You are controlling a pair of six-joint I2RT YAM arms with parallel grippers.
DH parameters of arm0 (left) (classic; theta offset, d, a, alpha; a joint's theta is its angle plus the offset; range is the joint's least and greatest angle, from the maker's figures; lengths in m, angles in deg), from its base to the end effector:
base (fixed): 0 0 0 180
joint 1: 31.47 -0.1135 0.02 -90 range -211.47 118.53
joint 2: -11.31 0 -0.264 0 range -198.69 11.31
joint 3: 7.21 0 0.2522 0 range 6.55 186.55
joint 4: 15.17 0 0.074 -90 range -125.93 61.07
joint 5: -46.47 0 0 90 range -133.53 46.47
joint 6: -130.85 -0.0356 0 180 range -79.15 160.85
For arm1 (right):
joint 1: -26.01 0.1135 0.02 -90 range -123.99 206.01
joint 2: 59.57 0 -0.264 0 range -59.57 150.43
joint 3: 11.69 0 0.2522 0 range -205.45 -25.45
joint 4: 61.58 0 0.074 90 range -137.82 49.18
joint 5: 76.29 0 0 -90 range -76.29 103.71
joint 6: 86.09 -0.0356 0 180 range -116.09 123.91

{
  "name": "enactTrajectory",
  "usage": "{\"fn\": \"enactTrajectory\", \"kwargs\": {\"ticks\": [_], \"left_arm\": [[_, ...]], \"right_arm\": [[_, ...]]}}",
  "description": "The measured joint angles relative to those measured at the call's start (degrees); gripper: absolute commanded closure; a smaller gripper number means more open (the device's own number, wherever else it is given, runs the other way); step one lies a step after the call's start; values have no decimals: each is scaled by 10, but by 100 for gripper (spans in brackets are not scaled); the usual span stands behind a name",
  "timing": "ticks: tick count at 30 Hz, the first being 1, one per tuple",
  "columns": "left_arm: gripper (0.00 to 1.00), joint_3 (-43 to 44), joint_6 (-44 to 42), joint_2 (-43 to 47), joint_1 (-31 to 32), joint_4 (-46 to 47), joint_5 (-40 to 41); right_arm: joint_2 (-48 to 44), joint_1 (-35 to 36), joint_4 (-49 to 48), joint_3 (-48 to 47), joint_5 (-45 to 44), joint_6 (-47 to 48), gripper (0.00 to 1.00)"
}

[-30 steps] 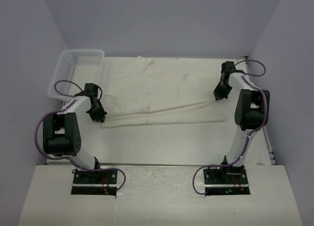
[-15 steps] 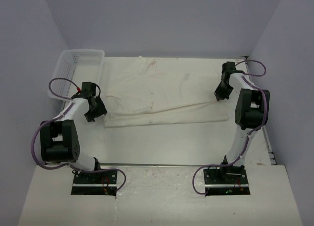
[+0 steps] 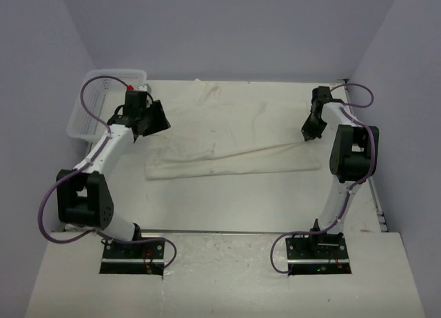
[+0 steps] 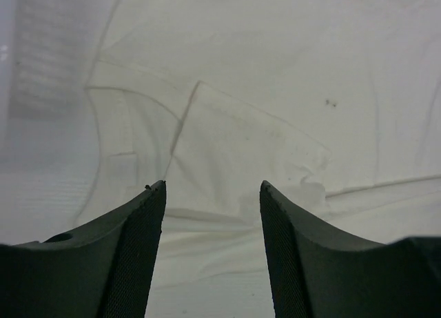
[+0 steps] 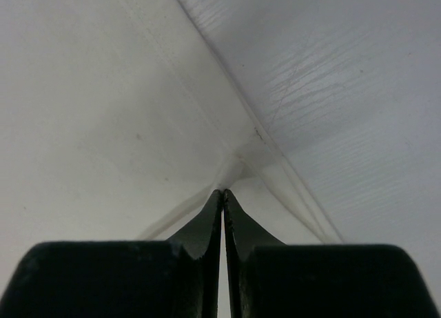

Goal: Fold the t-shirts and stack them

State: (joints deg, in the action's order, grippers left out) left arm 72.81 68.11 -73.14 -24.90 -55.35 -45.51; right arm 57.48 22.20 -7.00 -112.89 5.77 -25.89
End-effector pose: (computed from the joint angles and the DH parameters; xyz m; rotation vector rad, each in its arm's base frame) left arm 0.3217 -0.0383 0.2798 -0.4092 2.3374 -0.3280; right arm 0.4180 -0.0328 0.1768 0.8347 2.6490 -0.0801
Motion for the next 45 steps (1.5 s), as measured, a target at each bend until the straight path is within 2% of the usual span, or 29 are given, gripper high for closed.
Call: {"fn": "enactTrajectory", "kwargs": {"ticks": [4,7,14,20,24,37,40,44,45], "left_arm": [[37,43,-5,-103,11,15,-50],[39,87,-16,-174,18,12,-78],[42,187,-40,-280,26,5,-81],[44,238,-49,-318,37,-23,-35],[50,256,-54,-338,47,-49,5],[59,265,-53,-377,59,-104,72],[65,269,-53,-379,59,-106,76],[80,271,-54,-382,59,-106,80],[81,271,-53,-384,59,-106,81]], "right_arm": [[0,0,-3,0,0,3,93],[0,0,-9,1,0,5,94],[0,0,-15,1,3,7,96],[0,0,-16,1,3,9,98],[0,0,-16,1,3,9,98],[0,0,-17,1,15,9,99],[0,0,-18,1,15,9,99],[0,0,-18,1,15,9,99],[0,0,-18,1,15,9,99]]}}
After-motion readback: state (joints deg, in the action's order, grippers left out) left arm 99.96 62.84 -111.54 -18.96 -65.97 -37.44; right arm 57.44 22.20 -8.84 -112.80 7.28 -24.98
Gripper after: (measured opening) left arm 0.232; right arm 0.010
